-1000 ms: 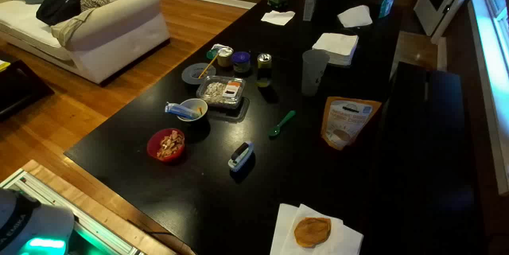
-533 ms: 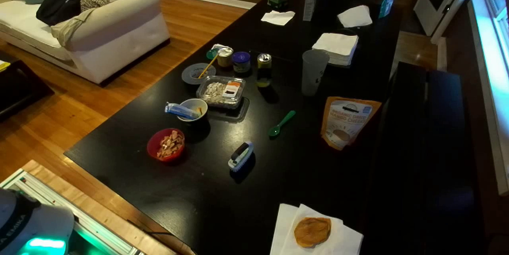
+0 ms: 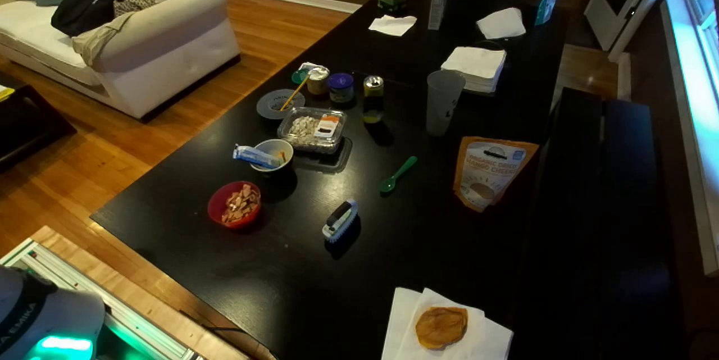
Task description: Move the yellow can to the right
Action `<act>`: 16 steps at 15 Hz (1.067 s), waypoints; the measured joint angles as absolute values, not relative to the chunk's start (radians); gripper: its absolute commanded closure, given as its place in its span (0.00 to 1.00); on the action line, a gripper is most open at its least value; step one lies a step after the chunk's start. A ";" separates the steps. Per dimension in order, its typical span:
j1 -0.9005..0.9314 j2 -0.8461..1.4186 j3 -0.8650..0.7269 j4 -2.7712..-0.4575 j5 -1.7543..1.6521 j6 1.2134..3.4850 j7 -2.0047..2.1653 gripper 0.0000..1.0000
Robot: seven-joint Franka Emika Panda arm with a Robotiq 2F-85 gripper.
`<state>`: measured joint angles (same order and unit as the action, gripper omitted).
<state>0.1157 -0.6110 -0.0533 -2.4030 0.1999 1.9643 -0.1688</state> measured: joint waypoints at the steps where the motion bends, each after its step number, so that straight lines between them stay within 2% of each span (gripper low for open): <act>1: 0.091 -0.593 -0.056 -2.403 0.186 1.989 -0.168 0.00; 8: -0.047 -0.336 -0.048 -2.332 0.000 2.210 -0.057 0.00; 16: -0.077 0.066 -0.071 -2.048 -0.081 2.367 0.085 0.00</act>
